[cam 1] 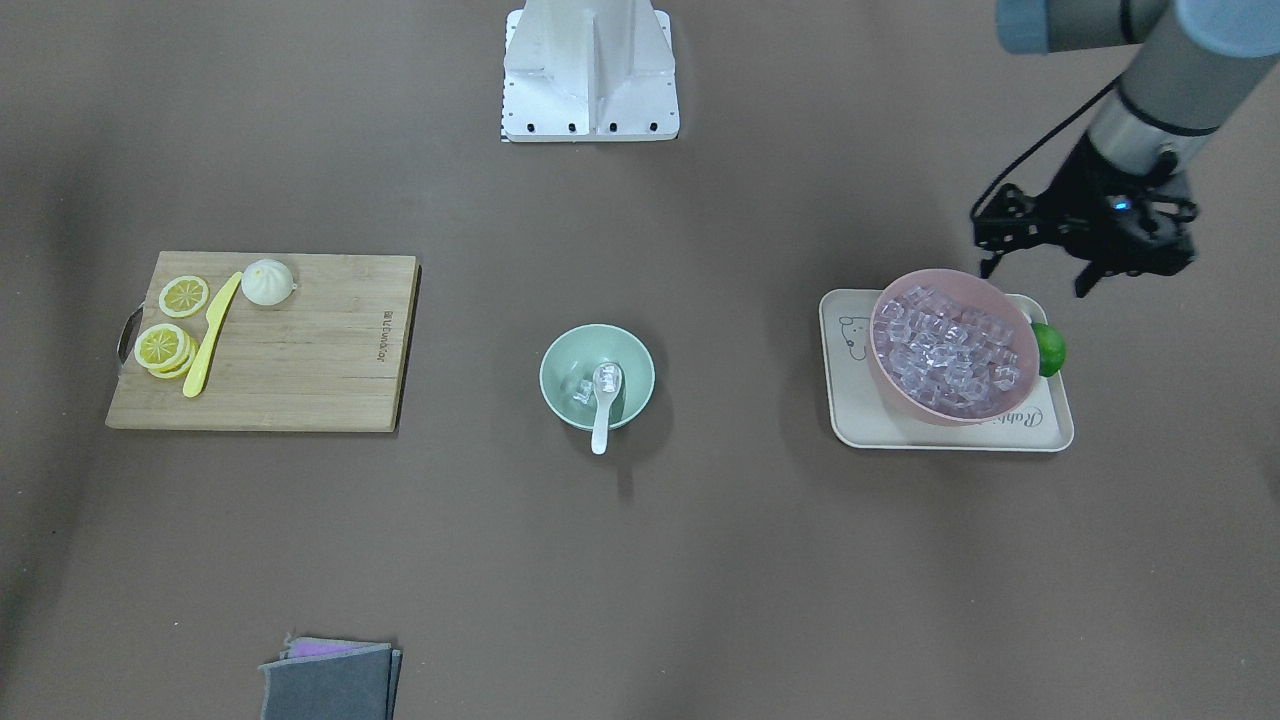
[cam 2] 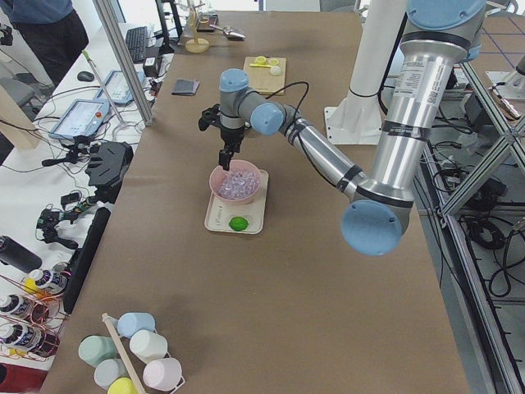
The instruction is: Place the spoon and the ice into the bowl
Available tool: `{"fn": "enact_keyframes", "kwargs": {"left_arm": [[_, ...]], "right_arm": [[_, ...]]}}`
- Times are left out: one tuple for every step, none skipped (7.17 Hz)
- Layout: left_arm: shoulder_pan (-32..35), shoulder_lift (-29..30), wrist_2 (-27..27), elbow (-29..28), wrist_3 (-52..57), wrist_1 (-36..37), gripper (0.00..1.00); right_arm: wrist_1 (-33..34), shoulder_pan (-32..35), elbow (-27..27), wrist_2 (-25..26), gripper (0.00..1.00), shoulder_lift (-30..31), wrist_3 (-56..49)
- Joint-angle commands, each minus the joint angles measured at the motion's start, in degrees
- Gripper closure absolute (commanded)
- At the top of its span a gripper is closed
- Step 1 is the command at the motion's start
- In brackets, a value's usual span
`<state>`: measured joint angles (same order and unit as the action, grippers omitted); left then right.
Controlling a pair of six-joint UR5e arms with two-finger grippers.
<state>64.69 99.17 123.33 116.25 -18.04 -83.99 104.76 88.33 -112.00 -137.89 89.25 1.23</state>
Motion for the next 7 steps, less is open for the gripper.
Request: {"fn": "enact_keyframes", "kwargs": {"left_arm": [[17.6,-10.2,7.1,-2.8,26.4,0.6,0.02],[23.8,-10.9,8.4,-6.7,35.3,0.8,0.02],[26.3,-14.5,8.6,-8.3,40.3,0.1,0.02],[27.1,-16.5,8.5,-8.1,40.4,0.1,0.02],[27.2,-16.8,8.4,-8.4,40.0,0.3,0.02],[27.2,-17.4,8.5,-8.0,40.1,0.2,0.02],[27.2,-17.4,8.6,-8.4,40.1,0.1,0.02]], "right_arm": [[4.6,3.0,-0.1,0.4,0.00,-0.3,-6.6],[4.7,2.9,-0.4,0.6,0.00,0.0,-6.7],[4.6,3.0,-0.5,0.7,0.00,0.2,-6.7],[4.6,2.9,-0.6,0.7,0.00,0.7,-6.7],[4.5,2.9,-0.9,0.8,0.00,1.6,-6.7],[4.3,2.9,-1.0,0.9,0.00,1.7,-6.7],[4.2,2.7,-1.0,1.0,0.00,1.7,-6.6]]}}
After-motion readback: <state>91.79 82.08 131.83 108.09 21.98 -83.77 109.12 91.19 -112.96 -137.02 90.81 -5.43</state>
